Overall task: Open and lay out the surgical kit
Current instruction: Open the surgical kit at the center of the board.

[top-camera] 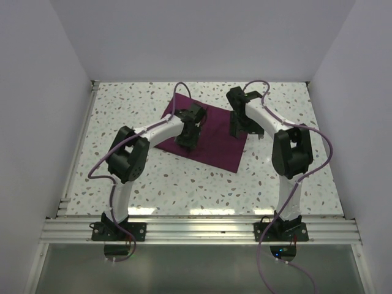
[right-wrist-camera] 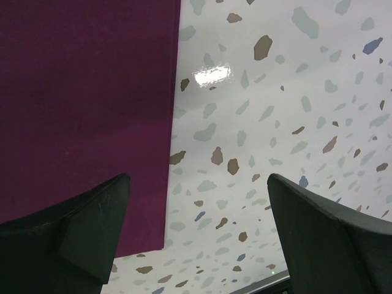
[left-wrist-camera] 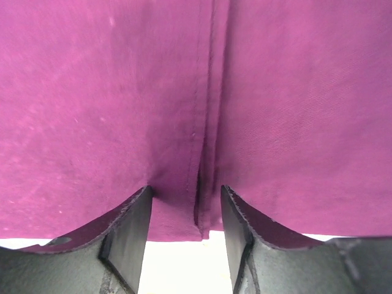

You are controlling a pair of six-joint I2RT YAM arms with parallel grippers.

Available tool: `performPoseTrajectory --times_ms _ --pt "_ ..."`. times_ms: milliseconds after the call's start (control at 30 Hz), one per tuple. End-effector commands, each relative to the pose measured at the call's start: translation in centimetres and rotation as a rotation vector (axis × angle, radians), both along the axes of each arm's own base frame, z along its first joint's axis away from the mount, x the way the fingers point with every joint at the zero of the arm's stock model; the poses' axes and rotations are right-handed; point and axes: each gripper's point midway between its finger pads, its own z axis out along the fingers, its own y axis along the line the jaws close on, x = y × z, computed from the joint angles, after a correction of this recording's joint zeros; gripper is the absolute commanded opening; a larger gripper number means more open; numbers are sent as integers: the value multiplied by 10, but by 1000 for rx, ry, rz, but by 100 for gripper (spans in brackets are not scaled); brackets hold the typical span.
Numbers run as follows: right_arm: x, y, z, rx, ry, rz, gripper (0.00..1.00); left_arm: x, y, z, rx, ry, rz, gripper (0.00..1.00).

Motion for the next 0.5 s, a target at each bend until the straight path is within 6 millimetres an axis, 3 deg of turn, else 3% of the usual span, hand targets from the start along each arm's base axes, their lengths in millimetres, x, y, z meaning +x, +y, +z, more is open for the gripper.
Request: performPoseTrajectory --times_ms 0,233,467 --pt "6 1 21 24 -63 13 98 -3 3 0 -3 -10 12 53" --pt "10 3 26 33 -65 16 98 -1 6 -11 25 -8 13 57" --pt "7 -2 33 10 -71 28 98 5 4 -7 28 -26 17 48"
